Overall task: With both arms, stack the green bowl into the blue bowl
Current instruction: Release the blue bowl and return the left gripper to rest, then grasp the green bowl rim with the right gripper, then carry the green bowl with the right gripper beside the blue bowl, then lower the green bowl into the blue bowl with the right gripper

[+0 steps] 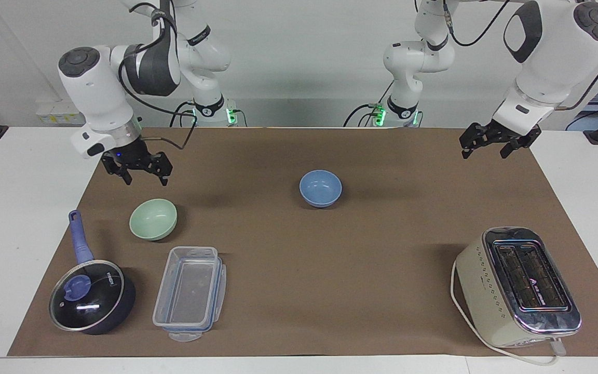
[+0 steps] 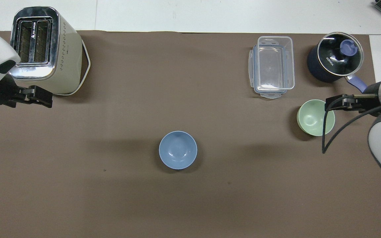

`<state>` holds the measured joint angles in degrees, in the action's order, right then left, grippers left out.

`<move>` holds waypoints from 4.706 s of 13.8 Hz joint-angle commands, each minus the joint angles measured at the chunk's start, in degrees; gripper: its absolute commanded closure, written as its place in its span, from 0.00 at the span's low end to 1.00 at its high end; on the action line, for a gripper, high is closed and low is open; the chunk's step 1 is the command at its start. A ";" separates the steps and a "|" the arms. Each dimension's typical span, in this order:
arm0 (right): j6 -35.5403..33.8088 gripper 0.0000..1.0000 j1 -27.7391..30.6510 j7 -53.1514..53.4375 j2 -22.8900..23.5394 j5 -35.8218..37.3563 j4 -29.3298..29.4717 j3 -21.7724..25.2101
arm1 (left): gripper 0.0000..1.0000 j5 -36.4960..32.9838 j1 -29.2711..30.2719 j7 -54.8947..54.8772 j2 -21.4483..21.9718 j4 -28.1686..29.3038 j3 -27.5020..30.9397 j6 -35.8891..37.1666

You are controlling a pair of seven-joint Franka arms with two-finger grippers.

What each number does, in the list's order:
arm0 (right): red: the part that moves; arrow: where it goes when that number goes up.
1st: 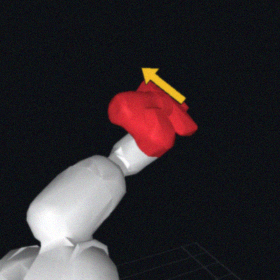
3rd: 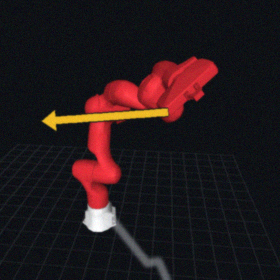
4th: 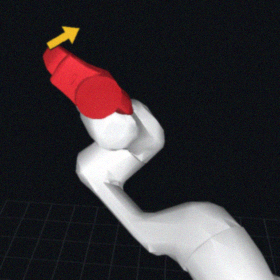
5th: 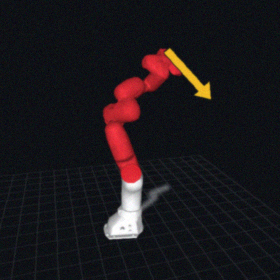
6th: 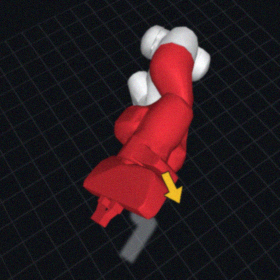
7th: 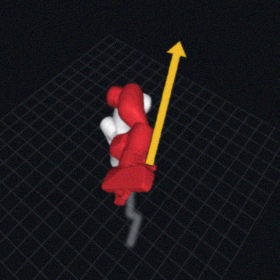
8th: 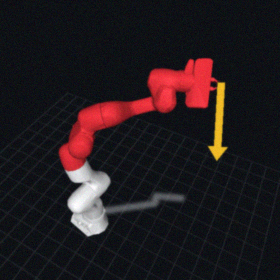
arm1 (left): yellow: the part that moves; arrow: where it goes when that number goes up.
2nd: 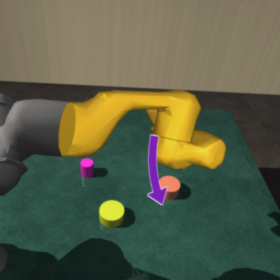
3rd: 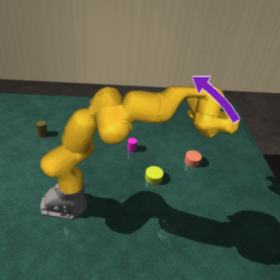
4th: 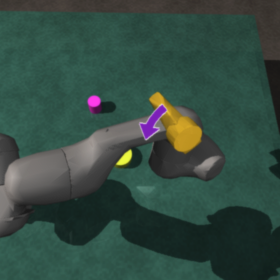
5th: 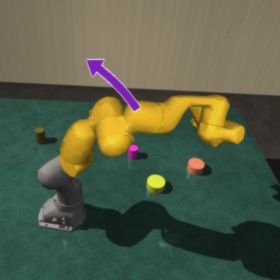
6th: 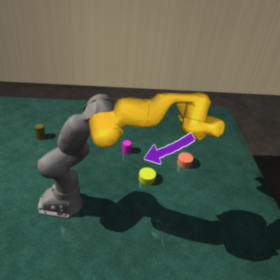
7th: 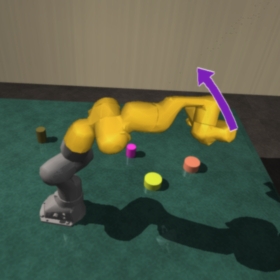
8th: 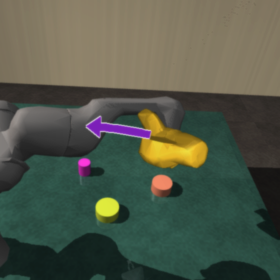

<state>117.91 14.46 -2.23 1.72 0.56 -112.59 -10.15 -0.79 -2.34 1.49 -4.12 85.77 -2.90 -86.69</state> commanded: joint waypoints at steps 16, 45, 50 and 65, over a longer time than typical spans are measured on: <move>17.70 0.22 8.83 -14.20 12.70 -2.93 -5.10 -0.58 | 0.00 0.35 0.67 -0.26 4.91 6.17 0.00 -4.36; 7.85 1.00 -18.92 3.09 -1.55 -13.65 -4.74 -2.16 | 0.00 0.35 0.76 -0.26 4.91 6.17 0.00 -4.36; 10.24 1.00 -27.80 12.49 -1.19 -11.73 -4.04 -2.16 | 0.00 0.35 0.75 -0.26 4.91 6.17 0.00 -4.36; 16.38 1.00 -37.75 26.66 8.65 -3.11 -4.65 -2.33 | 0.00 0.35 0.75 -0.26 4.91 6.17 0.00 -4.36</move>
<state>132.59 -22.73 23.53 10.11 -3.84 -116.98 -12.49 -0.76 -2.24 1.48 -0.61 90.15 -2.72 -90.04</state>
